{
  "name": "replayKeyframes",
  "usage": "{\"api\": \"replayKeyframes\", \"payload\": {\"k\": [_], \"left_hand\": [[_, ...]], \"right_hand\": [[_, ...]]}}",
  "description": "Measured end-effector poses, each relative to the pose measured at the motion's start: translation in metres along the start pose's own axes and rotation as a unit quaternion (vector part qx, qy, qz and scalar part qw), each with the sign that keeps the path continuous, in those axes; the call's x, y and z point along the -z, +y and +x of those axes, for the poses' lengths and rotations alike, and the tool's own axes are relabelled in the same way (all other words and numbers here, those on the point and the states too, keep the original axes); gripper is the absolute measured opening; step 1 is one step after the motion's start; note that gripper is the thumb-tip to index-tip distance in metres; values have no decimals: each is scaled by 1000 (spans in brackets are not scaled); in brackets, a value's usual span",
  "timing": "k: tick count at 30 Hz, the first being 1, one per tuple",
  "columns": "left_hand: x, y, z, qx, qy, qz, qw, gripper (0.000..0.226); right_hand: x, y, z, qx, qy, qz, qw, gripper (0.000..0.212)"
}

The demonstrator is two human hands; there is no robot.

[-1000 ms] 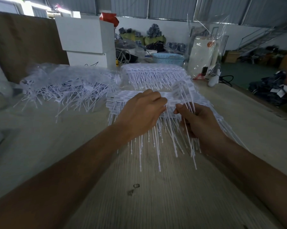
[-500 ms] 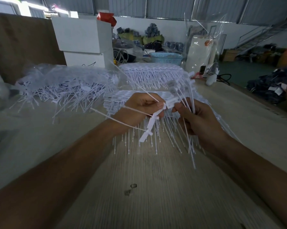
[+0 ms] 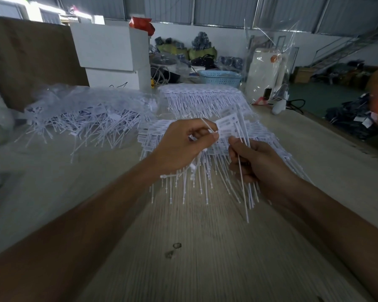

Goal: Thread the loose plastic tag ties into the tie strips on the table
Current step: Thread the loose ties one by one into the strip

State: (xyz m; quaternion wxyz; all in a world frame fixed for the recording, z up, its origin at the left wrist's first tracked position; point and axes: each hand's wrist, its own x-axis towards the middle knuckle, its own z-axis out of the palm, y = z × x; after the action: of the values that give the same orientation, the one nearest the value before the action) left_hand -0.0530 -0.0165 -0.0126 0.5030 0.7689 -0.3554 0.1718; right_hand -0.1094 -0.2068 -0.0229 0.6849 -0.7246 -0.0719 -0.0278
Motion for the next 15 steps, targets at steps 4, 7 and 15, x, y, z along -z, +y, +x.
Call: {"api": "replayKeyframes", "payload": {"k": [4,7,15], "left_hand": [[0,0,1,-8,4,-15,1000,7],[-3,1,2,-6,-1,-29,1000,11],[13,-2,6,6,19,-2,1000,13]], "right_hand": [[-1,-1,-1,-2,-36,19,999,43],[-2,-1,0,-16,-39,28,999,45],[0,1,0,-29,-62,61,996,40]]}}
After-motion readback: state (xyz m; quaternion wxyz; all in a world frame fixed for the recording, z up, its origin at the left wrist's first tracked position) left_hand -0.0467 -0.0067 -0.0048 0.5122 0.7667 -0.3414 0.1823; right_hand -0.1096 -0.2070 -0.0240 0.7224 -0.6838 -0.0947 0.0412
